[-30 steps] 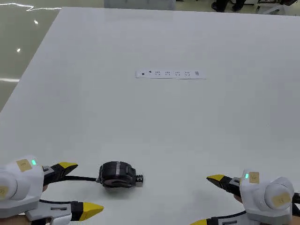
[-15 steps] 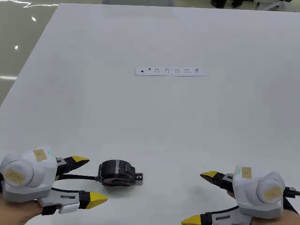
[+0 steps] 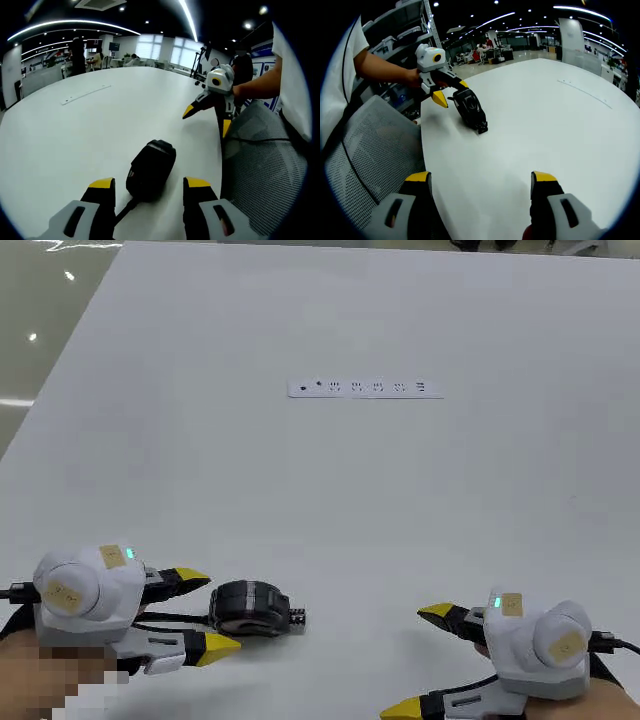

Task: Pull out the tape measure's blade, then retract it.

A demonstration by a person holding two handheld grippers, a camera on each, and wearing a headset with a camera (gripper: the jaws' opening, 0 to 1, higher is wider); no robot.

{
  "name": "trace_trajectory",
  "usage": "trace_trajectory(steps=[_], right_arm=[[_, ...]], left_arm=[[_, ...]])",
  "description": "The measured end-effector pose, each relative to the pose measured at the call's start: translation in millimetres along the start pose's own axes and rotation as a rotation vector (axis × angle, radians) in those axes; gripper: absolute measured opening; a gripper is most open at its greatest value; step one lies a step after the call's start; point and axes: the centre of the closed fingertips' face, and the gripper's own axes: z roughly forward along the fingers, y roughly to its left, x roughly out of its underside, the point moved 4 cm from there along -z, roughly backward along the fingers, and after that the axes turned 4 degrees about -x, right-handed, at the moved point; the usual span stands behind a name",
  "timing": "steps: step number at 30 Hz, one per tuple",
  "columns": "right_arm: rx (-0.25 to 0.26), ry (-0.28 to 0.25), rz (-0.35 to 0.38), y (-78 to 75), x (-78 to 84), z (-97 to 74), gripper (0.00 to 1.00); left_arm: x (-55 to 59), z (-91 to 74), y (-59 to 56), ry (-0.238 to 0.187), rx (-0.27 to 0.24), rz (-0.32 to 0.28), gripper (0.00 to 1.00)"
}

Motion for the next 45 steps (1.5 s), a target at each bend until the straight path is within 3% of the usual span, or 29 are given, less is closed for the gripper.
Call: trace_trajectory(steps=[16, 38, 45], right_arm=[[-0.011, -0.005, -0.012, -3.5, -7.1, 6.3, 0.81], [-0.034, 0.004, -0.036, -6.2, -13.8, 17.6, 0.79], [-0.054, -0.004, -0.095, -7.7, -20.9, 26.7, 0.73]], left_arm=[[8.2, 13.1, 10.2, 0.025, 0.011, 0.037, 0.40], [8.7, 17.5, 4.1, 0.057, 0.061, 0.113, 0.31], [8.2, 17.4, 3.5, 0.059, 0.057, 0.123, 0.30]])
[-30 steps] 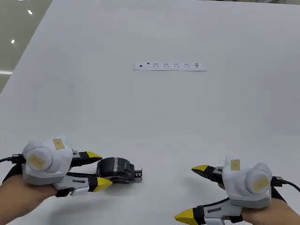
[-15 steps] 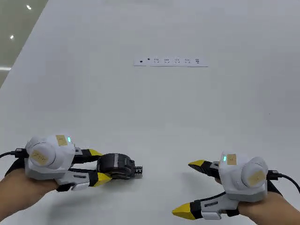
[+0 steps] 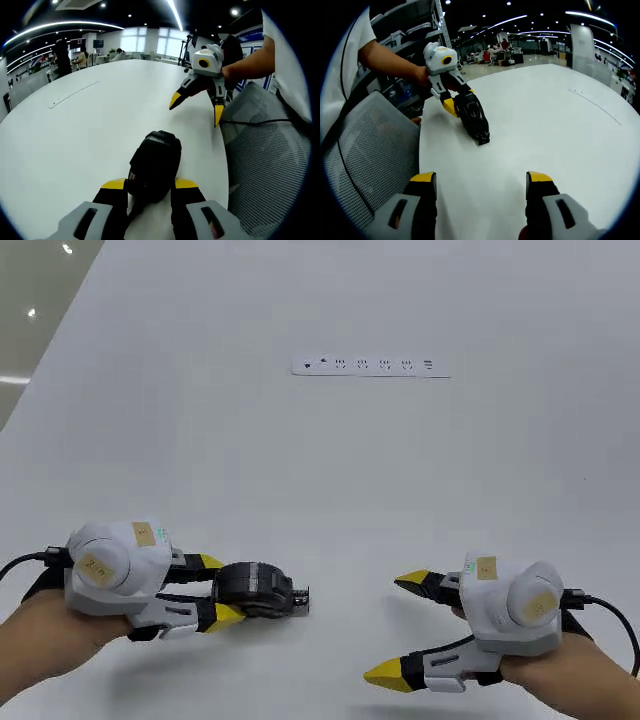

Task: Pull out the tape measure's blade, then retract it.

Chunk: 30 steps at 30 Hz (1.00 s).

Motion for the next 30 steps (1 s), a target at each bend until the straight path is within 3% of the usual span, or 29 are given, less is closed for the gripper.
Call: trace_trajectory(steps=[9, 15, 30], right_arm=[[-0.023, 0.026, -0.087, -4.7, -1.1, 16.9, 0.68], [-0.032, 0.008, -0.081, -10.6, -4.5, 24.5, 0.66], [-0.065, 0.010, -0.171, -16.6, -21.3, 52.4, 0.50]], left_arm=[[1.3, 0.7, 2.5, 0.006, 0.000, 0.006, 0.30], [2.2, 0.9, 3.1, 0.007, -0.004, 0.005, 0.30], [3.2, 1.8, 4.2, 0.016, 0.005, 0.010, 0.30]])
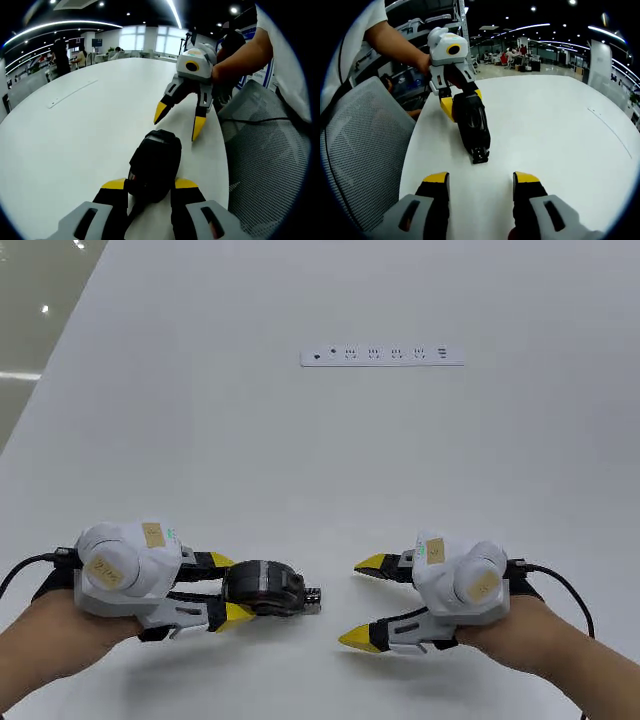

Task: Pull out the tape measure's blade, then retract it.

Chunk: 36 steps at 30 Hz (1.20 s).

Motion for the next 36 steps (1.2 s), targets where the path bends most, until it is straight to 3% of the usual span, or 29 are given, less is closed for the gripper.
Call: trace_trajectory(steps=[11, 36], right_arm=[[-0.019, -0.012, -0.028, -3.3, -8.7, 20.6, 0.40], [-0.070, -0.017, -0.104, -5.6, -13.4, 38.5, 0.25]], left_arm=[[-1.4, -0.6, -1.3, 0.002, 0.002, -0.001, 0.30], [-4.5, -1.5, -4.7, 0.012, 0.003, 0.005, 0.30]])
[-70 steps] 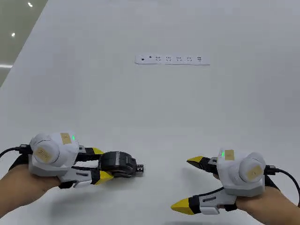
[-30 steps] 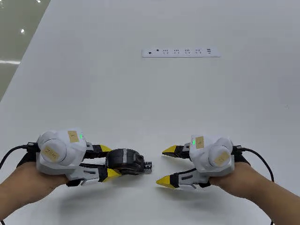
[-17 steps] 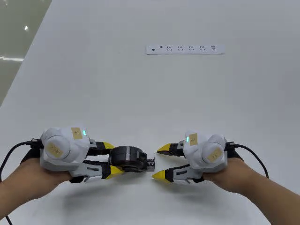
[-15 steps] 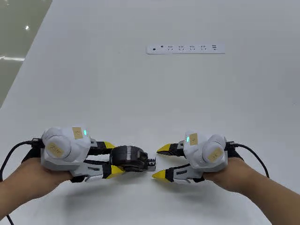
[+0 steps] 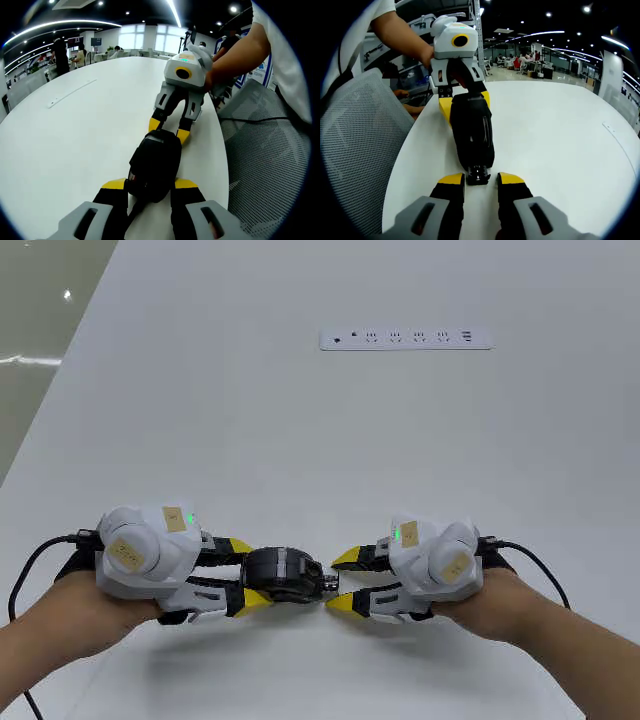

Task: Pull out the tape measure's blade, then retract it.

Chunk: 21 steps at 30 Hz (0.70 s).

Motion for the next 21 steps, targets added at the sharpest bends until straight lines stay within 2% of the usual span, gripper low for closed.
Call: trace_trajectory(steps=[8, 15, 21], right_arm=[[-0.008, -0.004, -0.017, -0.7, -0.6, 3.0, 0.19], [-0.021, -0.012, -0.064, 1.1, -1.2, 4.3, 0.16], [-0.029, -0.012, -0.055, 2.0, -0.5, 4.1, 0.16]], left_arm=[[-0.2, 0.2, 0.1, 0.002, 0.000, -0.001, 0.30], [-0.1, 0.7, 0.7, 0.006, 0.005, -0.003, 0.30], [0.1, 1.2, 1.0, 0.012, 0.007, 0.004, 0.29]])
